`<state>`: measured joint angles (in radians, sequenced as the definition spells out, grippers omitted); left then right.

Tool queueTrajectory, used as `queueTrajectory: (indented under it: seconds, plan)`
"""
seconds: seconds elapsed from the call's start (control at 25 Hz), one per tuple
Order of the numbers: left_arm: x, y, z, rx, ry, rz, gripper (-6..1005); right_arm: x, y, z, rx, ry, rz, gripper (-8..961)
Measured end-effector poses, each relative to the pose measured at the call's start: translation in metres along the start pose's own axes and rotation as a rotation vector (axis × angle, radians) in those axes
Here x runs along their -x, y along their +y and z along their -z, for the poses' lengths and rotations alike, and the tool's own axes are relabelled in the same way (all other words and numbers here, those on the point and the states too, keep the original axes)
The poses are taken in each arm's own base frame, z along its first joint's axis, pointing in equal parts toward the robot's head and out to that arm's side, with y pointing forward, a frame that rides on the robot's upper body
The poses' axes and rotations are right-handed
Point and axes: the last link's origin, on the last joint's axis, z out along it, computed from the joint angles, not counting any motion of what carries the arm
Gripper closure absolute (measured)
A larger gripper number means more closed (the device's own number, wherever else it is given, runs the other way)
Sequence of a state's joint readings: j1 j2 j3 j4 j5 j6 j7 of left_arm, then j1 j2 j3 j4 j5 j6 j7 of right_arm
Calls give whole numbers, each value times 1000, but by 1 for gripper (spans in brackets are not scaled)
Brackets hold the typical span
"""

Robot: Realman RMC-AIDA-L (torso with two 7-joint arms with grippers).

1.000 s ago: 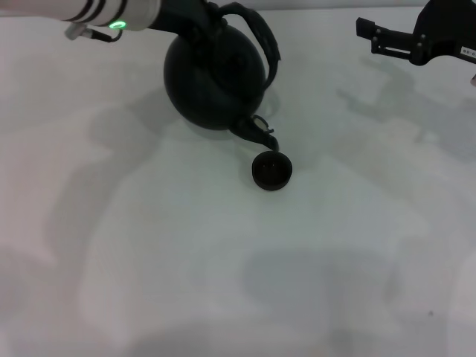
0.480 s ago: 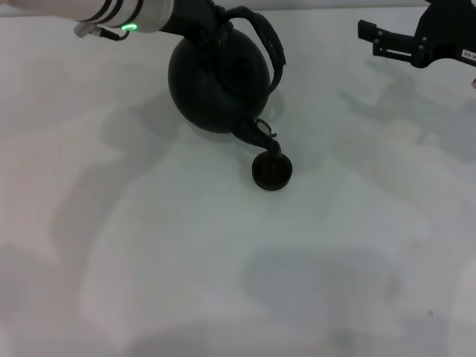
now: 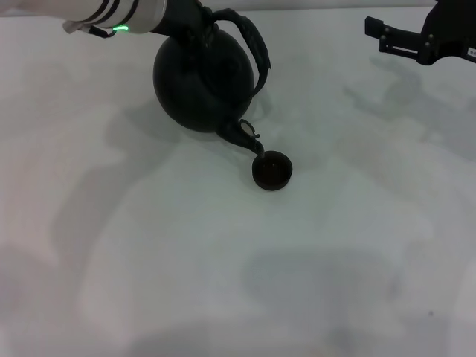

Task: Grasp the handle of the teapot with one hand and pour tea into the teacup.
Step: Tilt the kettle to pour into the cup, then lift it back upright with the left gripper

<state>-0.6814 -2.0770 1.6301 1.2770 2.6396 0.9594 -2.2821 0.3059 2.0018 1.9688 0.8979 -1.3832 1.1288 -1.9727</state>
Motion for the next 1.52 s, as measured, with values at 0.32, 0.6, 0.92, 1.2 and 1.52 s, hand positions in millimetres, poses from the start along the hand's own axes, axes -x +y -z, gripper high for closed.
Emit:
queueTrajectory:
  seconds: [0.32,0.6,0.92,1.2,1.52]
  plan:
    - [-8,1,0,-8,-12,-52,863,0,0,-1,0,1,-3,83]
    - [-15,1,-1,-26,-29,-100,866,-2,0,-1,0,3,2,83]
    - [-22,6,-4,-19,-29,-124,868,-2,-1,-2,-8,8,3,83]
    - [-28,11,-5,-12,-26,-152,871,-2,-2,-2,-13,7,3,83]
    - [-27,11,-5,-33,-49,-192,873,-2,-4,-1,-21,6,1,83]
